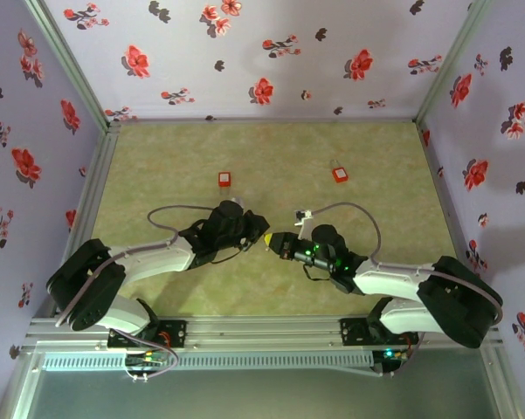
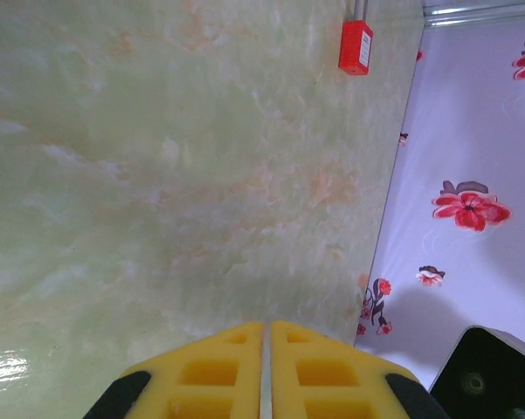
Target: Unlock with the key
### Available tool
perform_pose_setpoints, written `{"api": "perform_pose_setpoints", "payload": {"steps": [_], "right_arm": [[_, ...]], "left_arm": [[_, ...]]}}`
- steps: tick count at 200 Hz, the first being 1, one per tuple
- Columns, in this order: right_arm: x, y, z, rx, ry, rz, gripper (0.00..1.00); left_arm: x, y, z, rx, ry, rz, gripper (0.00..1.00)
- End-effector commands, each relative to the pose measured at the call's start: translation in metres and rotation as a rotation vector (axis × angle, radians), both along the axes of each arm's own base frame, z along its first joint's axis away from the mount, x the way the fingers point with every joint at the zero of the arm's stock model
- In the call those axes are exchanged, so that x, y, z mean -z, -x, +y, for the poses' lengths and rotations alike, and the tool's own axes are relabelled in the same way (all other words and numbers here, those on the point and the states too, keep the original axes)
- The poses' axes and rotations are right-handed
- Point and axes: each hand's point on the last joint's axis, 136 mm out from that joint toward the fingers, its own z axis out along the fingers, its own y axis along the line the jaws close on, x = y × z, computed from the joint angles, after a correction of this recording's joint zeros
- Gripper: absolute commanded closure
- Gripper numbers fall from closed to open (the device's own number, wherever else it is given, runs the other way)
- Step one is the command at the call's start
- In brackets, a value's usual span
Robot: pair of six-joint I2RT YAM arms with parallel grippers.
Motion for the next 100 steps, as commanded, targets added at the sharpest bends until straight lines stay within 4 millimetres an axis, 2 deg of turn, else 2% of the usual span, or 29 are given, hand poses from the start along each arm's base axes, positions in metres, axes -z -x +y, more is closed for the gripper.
{"api": "perform_pose_setpoints", "payload": {"steps": [1, 19, 56, 63, 82, 100], "right_arm": [[-0.010, -0.001, 0.004, 0.002, -0.024, -0.013, 0.96], [-0.011, 0.000, 0.003, -0.002, -0.026, -0.015, 1.00], [-0.013, 0.001, 0.000, 0.007, -0.005, -0.027, 1.00], [-0.013, 0.001, -0.002, 0.012, 0.008, -0.026, 1.00], [-0.006, 0.002, -0.008, 0.018, 0.088, -0.011, 1.00], [0.003, 0.005, -0.020, 0.025, 0.197, 0.007, 1.00]], "left_arm": [[-0.010, -0.002, 0.004, -0.037, 0.019, -0.025, 1.00], [-0.011, -0.003, 0.005, -0.045, 0.021, -0.029, 1.00], [-0.013, -0.006, 0.009, -0.069, 0.034, -0.035, 1.00], [-0.014, -0.008, 0.015, -0.085, 0.034, -0.040, 0.90], [-0.021, -0.022, 0.042, -0.136, 0.005, -0.061, 0.52], [-0.035, -0.040, 0.085, -0.153, -0.150, -0.104, 0.31]]}}
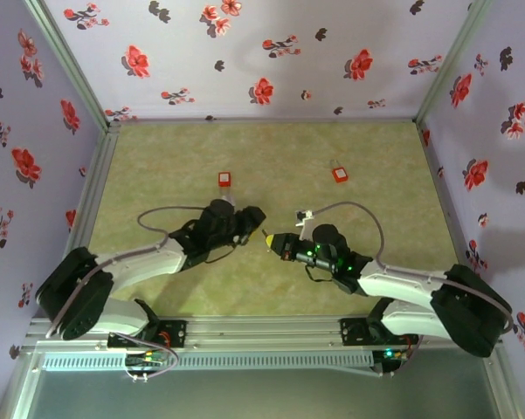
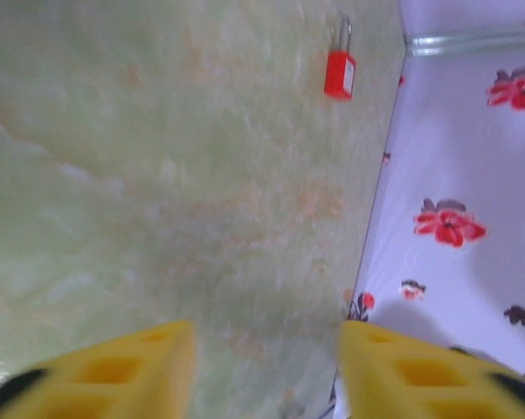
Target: Unlock with the key
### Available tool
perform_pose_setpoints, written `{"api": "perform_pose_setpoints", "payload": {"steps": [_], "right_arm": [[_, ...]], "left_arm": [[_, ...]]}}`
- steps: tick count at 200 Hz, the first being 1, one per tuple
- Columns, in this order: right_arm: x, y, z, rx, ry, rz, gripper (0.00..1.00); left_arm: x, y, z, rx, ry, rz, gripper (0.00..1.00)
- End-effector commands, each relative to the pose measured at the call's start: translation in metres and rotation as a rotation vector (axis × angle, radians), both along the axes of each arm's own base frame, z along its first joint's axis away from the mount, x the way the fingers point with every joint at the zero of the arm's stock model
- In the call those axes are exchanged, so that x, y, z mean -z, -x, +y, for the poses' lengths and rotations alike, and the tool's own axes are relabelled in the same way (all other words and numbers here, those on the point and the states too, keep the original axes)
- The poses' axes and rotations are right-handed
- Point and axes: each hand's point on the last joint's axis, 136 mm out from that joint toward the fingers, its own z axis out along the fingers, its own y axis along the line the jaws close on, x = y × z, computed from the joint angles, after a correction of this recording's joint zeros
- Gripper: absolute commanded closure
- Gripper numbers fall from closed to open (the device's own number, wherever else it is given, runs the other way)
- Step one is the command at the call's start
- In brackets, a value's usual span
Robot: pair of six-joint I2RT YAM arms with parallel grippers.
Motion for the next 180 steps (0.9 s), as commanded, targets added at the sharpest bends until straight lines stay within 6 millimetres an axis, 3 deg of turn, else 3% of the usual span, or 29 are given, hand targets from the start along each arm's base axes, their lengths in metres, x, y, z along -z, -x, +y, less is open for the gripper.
{"api": "perform_pose_setpoints", "payload": {"steps": [1, 16, 35, 65, 81, 128, 180], "right_arm": [[0.008, 0.000, -0.014, 0.023, 0.147, 0.003, 1.00], [0.008, 0.004, -0.023, 0.030, 0.197, 0.003, 1.00], [0.009, 0.008, -0.033, 0.037, 0.232, 0.009, 1.00], [0.004, 0.013, -0.041, 0.044, 0.242, 0.013, 1.00], [0.003, 0.014, -0.043, 0.048, 0.242, 0.016, 1.00], [0.005, 0.016, -0.045, 0.047, 0.251, 0.027, 1.00], [0.006, 0.017, -0.045, 0.042, 0.252, 0.037, 1.00]], "left_arm": [[-0.021, -0.026, 0.055, -0.067, -0.172, -0.074, 0.30], [-0.036, -0.039, 0.087, -0.020, -0.360, -0.103, 0.19], [-0.043, -0.058, 0.124, 0.057, -0.584, -0.092, 0.18], [-0.027, -0.091, 0.157, 0.188, -0.807, -0.021, 0.19], [-0.018, -0.111, 0.158, 0.233, -0.859, -0.015, 0.20], [0.010, -0.161, 0.136, 0.341, -0.902, -0.019, 0.23], [0.054, -0.187, 0.115, 0.438, -0.946, 0.035, 0.27]]}}
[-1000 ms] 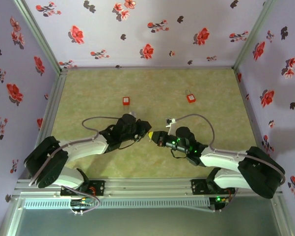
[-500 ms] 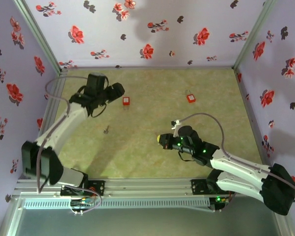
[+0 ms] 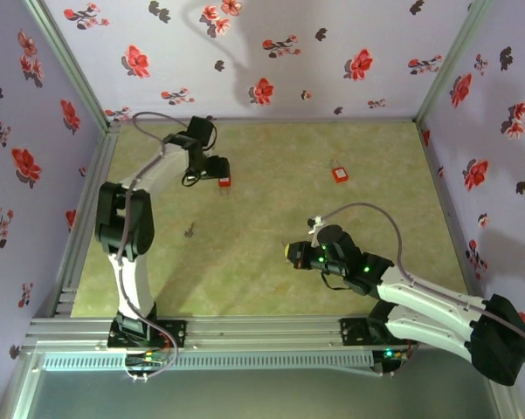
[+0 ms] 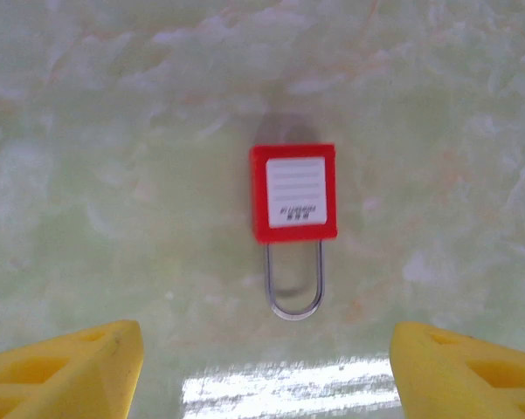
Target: Unlock with the key
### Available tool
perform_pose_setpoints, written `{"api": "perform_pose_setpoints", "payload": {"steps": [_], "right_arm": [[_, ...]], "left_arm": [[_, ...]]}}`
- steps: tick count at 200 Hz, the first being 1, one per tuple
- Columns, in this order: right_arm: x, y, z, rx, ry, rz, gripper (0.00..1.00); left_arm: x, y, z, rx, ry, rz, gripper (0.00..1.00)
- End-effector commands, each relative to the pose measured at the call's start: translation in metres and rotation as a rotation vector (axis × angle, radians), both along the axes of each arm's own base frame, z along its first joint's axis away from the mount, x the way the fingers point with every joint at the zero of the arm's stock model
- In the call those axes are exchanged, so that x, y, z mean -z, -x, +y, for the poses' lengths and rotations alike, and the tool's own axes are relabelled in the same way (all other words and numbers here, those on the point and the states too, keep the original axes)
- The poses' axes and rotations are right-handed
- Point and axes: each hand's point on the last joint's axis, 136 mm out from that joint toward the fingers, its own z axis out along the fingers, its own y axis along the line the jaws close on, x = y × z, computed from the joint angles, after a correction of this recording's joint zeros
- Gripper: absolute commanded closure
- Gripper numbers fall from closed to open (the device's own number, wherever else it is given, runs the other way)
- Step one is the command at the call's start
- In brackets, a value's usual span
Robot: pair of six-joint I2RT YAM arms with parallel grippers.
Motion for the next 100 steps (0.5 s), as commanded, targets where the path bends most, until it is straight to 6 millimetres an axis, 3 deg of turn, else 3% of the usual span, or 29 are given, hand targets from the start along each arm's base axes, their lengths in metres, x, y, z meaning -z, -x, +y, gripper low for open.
{"api": "perform_pose_setpoints", "payload": {"steps": [1, 54, 100], "right_arm": [[-0.012, -0.004, 0.002, 0.000, -0.003, -0.031, 1.00], [-0.013, -0.002, 0.002, -0.001, -0.011, -0.024, 1.00], [-0.011, -0.003, 0.004, 0.000, -0.021, -0.012, 1.00]], "left_arm": [[0.016, -0.001, -0.007, 0.068, -0.055, 0.049, 0.27], [0.049, -0.009, -0.017, 0.117, -0.112, 0.095, 0.29], [0.068, -0.019, -0.013, 0.120, -0.183, 0.112, 0.32]]}}
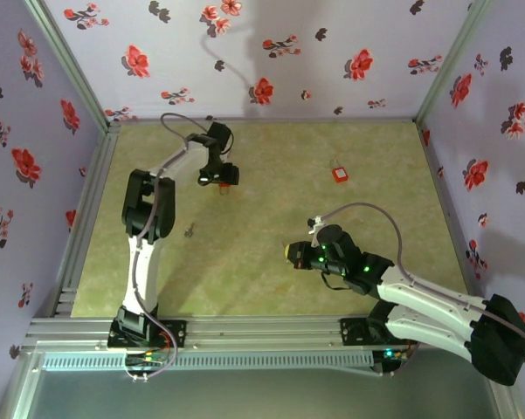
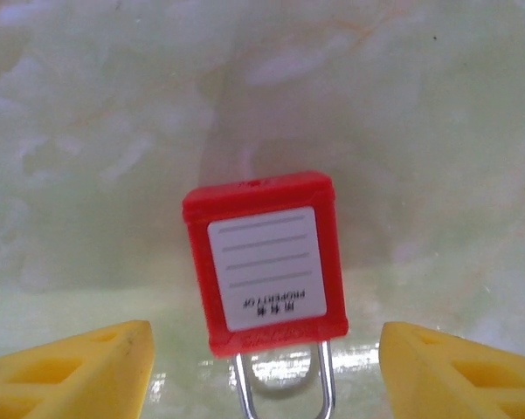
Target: Unlock with the key
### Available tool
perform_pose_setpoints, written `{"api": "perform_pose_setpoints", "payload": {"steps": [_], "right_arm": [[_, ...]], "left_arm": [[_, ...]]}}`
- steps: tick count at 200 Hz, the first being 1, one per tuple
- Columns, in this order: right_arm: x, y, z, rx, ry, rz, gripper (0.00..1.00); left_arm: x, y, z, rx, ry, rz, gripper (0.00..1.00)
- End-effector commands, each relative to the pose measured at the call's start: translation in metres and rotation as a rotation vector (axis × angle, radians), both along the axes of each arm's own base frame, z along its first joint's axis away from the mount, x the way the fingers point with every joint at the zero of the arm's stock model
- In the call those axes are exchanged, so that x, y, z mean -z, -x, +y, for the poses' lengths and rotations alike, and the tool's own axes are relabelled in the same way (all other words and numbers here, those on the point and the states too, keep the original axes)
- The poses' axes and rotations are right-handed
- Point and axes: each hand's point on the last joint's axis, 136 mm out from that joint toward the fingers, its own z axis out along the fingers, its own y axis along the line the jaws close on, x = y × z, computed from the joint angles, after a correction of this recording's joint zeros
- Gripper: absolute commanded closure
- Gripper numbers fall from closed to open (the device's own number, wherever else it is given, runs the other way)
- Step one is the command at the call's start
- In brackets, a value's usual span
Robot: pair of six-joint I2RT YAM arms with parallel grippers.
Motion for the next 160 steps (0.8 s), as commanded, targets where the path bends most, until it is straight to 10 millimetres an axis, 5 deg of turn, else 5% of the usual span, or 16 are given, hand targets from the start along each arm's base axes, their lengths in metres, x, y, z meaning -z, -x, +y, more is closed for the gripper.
{"api": "perform_pose_setpoints", "payload": {"steps": [1, 68, 114, 160], "right_arm": [[-0.012, -0.003, 0.005, 0.002, -0.026, -0.019, 1.00], [-0.007, -0.003, 0.005, 0.001, -0.021, -0.009, 1.00], [-0.007, -0.002, -0.002, 0.022, -0.018, -0.009, 1.00], [-0.016, -0.004, -0.030, 0.045, 0.047, 0.014, 1.00]], "left_arm": [[0.006, -0.003, 0.007, 0.024, -0.072, 0.010, 0.32], [0.017, -0.020, 0.004, 0.050, -0.111, -0.001, 0.36], [0.027, -0.017, 0.000, 0.112, -0.125, 0.017, 0.54], [0.012, -0.001, -0.004, 0.236, -0.101, -0.050, 0.69]]}}
